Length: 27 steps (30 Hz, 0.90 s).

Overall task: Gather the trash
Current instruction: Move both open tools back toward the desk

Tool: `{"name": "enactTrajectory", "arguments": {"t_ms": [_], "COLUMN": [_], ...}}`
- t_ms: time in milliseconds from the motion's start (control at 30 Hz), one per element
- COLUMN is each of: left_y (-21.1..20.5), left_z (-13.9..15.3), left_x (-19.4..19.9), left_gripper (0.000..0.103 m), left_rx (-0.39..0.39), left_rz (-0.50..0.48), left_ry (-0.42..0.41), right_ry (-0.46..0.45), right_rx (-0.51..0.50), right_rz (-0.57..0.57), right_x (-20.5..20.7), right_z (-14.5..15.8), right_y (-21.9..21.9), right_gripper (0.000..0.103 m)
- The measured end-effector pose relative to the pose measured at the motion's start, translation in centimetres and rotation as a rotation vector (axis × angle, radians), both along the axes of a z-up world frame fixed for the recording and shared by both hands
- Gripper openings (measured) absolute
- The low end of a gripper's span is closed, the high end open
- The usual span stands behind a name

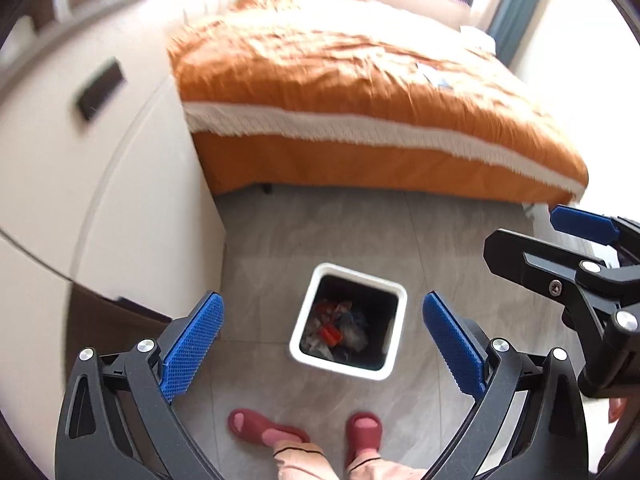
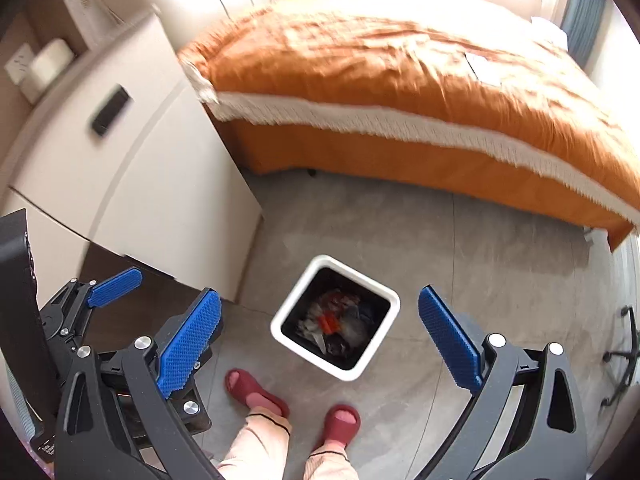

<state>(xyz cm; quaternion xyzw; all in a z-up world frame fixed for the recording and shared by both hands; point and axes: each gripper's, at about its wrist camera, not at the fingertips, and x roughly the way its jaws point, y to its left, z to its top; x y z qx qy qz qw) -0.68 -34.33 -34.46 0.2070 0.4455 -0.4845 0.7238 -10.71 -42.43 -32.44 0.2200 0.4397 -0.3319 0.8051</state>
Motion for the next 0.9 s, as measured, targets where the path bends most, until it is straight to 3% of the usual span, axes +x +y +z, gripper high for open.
{"name": "enactTrajectory", "arguments": {"t_ms": [200,433,567,700,900], "left_y": [3.7,11.3,16.4,21.0,28.3], "left_z": [7.4,15.6,19.4,22.7,27.1], "left_x": [0.7,1.0,1.9,3.7,7.2], "left_gripper": [0.098,0.098,0.098,0.098,0.098], "left_rx": [-0.039,-0.058,-0.102,-0.142,-0.134], "left_rz": [0.175,0.425,0.576,0.673,0.758], "left_ry": [-0.045,-0.197,-0.222,-0.269,-0.374], "right_ry": [-0.13,-0.271,-0.323,-0.35,-0.431], "right_rx": [-0.137,-0.159,-0.193,-0.208,-0.213], "right_rz": [0.131,0.355,0.498,0.574,0.63], "right_x": [1.2,4.8,7.5,10.1,14.0], "right_z": [7.5,13.8,17.4,19.7,22.1], "right_y": [2.9,7.3,11.2,15.6,22.3], "right_gripper": [0.099,0.099,0.099,0.099,0.099]}}
